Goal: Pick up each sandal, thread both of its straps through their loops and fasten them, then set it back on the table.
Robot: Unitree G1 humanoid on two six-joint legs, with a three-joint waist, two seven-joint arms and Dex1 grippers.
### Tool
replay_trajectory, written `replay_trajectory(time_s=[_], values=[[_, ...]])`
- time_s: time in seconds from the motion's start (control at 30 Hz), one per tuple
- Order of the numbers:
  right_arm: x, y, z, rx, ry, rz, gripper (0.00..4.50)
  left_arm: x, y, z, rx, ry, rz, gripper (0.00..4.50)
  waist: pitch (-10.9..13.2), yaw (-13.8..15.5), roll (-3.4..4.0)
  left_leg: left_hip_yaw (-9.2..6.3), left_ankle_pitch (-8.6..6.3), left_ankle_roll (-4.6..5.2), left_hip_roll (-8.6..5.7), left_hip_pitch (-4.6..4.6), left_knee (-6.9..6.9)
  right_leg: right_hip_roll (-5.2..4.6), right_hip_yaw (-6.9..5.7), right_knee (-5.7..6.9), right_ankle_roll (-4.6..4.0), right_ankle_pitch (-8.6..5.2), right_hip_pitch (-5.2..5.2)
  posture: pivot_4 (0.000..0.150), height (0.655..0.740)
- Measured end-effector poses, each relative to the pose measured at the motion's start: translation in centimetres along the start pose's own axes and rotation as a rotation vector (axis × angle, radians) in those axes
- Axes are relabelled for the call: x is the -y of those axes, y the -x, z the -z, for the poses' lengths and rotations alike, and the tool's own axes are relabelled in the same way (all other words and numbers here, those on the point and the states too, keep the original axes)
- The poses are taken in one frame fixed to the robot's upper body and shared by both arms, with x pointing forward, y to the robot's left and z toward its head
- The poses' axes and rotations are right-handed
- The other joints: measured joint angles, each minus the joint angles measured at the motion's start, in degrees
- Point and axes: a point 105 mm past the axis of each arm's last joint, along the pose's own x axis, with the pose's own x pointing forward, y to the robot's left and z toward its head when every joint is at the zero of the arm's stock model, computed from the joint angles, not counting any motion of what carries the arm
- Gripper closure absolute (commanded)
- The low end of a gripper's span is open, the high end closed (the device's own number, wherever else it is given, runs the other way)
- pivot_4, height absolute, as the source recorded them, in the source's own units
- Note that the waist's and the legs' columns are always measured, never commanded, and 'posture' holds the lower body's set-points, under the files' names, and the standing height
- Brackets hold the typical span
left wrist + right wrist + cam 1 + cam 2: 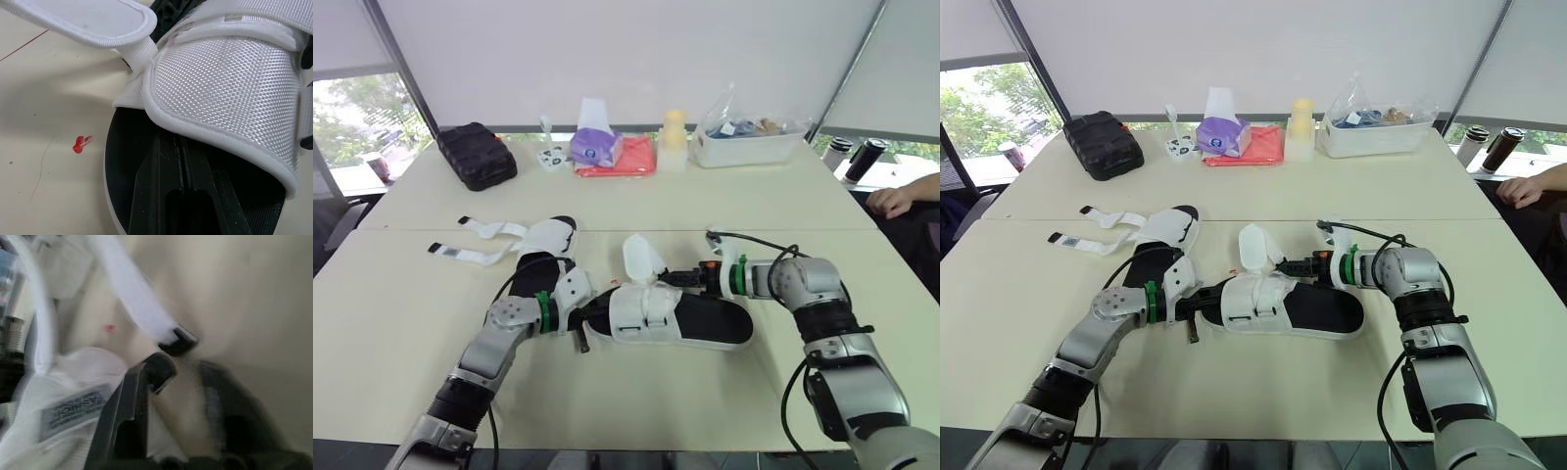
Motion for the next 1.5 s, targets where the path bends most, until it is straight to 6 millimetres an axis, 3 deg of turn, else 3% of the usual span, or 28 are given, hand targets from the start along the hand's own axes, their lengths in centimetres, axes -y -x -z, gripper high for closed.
replay_trajectory(time_s=[0.1,0.17,0.27,0.37,0.47,0.57,0.93,1.07,1.2,1.3,1.4,1.5], values=[[-0.4,0.1,-0.4,0.013,0.019,-0.015,0.05,0.0,0.0,0.0,0.001,0.000,-0.001,4.50,0.0,0.0,0.00,-0.01,0.01,-0.01,0.00,0.02,0.00,0.00,0.00,0.01,0.00,0.00,0.03,0.150,0.7400],[0.2,0.7,-1.2,0.063,0.030,0.014,0.05,0.0,0.0,0.0,0.002,-0.002,-0.001,4.50,0.0,0.1,0.00,-0.01,0.01,-0.01,-0.02,0.01,0.01,-0.01,-0.01,0.01,0.01,0.00,0.03,0.150,0.7400],[1.7,3.1,-4.0,0.212,0.016,0.065,0.05,0.0,0.0,0.0,0.002,-0.004,0.004,4.50,0.0,0.0,0.03,0.01,0.01,-0.01,-0.04,-0.08,0.00,-0.01,0.00,0.00,0.01,0.00,-0.08,0.150,0.7400],[0.2,4.1,-6.4,0.295,0.043,-0.001,0.05,-0.1,0.3,0.0,-0.006,-0.009,0.009,4.50,0.0,-0.2,0.04,0.01,0.01,-0.01,0.04,-0.04,-0.06,0.03,0.00,0.00,0.00,0.00,-0.08,0.150,0.7400],[-2.6,2.0,-5.8,0.250,0.038,-0.137,0.05,-0.3,0.2,0.0,-0.010,-0.010,0.011,4.50,0.0,-0.3,0.04,-0.01,0.01,-0.01,0.11,0.01,-0.06,0.04,0.00,0.07,0.00,0.00,-0.06,0.150,0.7400],[-4.2,-0.3,-4.4,0.174,-0.005,-0.214,0.05,-0.4,0.0,-0.2,-0.004,-0.012,0.014,4.50,0.0,0.0,0.04,-0.02,0.04,-0.06,0.03,-0.04,-0.02,0.03,0.00,0.16,0.00,0.00,-0.12,0.150,0.7400],[-4.4,-1.0,-3.3,0.132,-0.049,-0.250,0.05,-0.2,0.2,0.0,-0.002,-0.013,0.005,4.50,0.0,-0.3,0.04,-0.02,0.04,-0.07,-0.09,-0.07,-0.03,-0.08,0.00,0.19,0.00,0.00,-0.19,0.150,0.7400],[-5.6,-2.5,-2.6,0.094,-0.141,-0.344,0.05,-0.2,0.2,0.0,-0.002,-0.013,0.004,4.50,0.0,-0.3,0.04,-0.01,0.05,-0.08,-0.09,-0.05,-0.03,-0.05,0.02,0.25,0.00,0.00,-0.20,0.150,0.7400],[-6.9,-4.3,-4.4,0.108,-0.214,-0.385,0.05,-0.3,0.1,0.0,0.002,-0.010,-0.003,4.50,0.0,-0.3,0.04,-0.01,0.08,-0.14,-0.13,-0.05,-0.02,-0.06,0.04,0.42,-0.01,-0.01,-0.28,0.150,0.7400],[-6.5,-5.0,-5.9,0.155,-0.276,-0.359,0.05,-0.3,0.0,-0.1,0.005,-0.009,-0.007,4.50,0.0,-0.1,0.04,-0.03,0.09,-0.14,-0.21,-0.06,-0.02,-0.11,0.03,0.43,-0.02,-0.01,-0.28,0.150,0.7400],[-5.1,-5.6,-6.3,0.195,-0.341,-0.289,0.93,-0.2,0.0,-0.1,0.009,-0.012,-0.011,4.50,0.0,-0.2,0.04,-0.02,0.08,-0.14,-0.30,-0.08,-0.03,-0.21,0.03,0.43,-0.01,-0.01,-0.30,0.150,0.7400],[-4.0,-6.0,-5.8,0.197,-0.361,-0.231,2.39,0.0,0.1,-0.1,0.010,-0.012,-0.020,4.50,0.0,-0.4,0.04,-0.02,0.08,-0.14,-0.34,-0.10,-0.04,-0.25,0.04,0.44,-0.01,-0.01,-0.33,0.150,0.7400]])
